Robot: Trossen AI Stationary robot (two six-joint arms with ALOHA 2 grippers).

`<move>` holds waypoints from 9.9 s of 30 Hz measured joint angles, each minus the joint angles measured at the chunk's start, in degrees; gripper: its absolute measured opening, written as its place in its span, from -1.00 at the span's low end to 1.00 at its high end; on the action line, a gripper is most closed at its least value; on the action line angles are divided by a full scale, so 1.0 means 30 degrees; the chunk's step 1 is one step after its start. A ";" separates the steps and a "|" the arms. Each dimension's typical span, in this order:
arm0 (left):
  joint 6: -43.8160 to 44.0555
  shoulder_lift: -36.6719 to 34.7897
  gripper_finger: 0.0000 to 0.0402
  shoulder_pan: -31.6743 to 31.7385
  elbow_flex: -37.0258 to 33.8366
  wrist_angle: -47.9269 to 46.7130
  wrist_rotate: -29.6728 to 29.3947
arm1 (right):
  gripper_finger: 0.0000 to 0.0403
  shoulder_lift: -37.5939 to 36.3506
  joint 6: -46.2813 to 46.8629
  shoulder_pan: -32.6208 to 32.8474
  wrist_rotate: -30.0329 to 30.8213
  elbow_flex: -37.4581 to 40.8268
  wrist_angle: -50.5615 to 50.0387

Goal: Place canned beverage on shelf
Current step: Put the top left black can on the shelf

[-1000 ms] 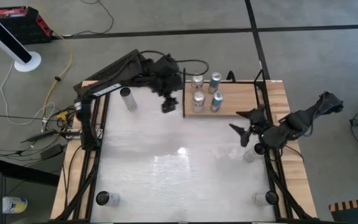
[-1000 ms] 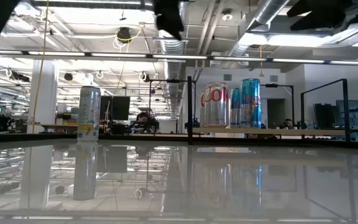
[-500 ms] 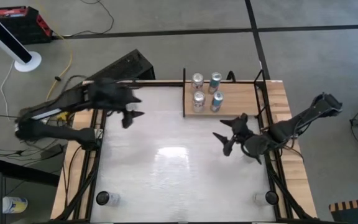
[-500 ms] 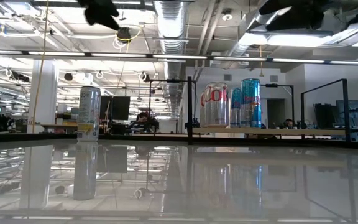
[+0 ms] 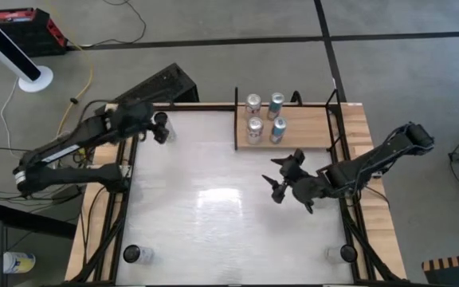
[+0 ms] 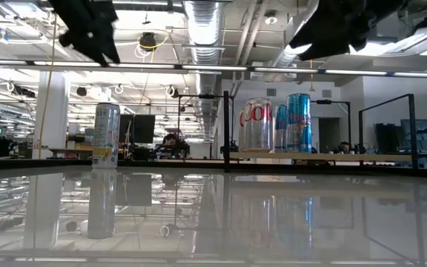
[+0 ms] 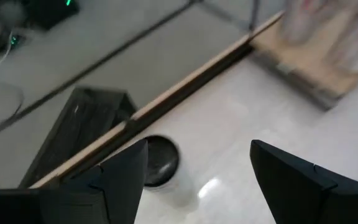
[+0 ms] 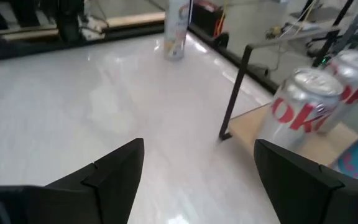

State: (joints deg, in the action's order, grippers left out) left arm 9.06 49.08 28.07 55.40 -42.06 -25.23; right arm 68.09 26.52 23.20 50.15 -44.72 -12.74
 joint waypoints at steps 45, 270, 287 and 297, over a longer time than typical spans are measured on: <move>-0.1434 0.9006 0.62 0.7266 0.2681 -0.3875 0.7658 | 0.62 0.0192 -0.2305 -0.0503 -0.3302 -0.0002 -0.0018; 0.2205 -1.6275 0.78 -1.3821 -0.7941 0.1842 0.3707 | 0.50 1.3036 -0.8804 -0.1538 -1.5716 -0.9677 0.6007; 0.2202 -1.6268 0.78 -1.3818 -0.7941 0.1827 0.3702 | 0.48 1.1544 -0.9823 -0.1181 -1.5589 -0.9648 0.3910; 0.2209 -1.6268 0.78 -1.3826 -0.7949 0.1816 0.3711 | 0.48 0.6001 -0.9338 0.0674 -1.1865 -0.9670 -0.2253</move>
State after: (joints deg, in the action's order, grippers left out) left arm 15.68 0.27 -13.41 31.55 -36.61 -14.10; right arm 86.09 -1.50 25.22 14.56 -73.73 -19.50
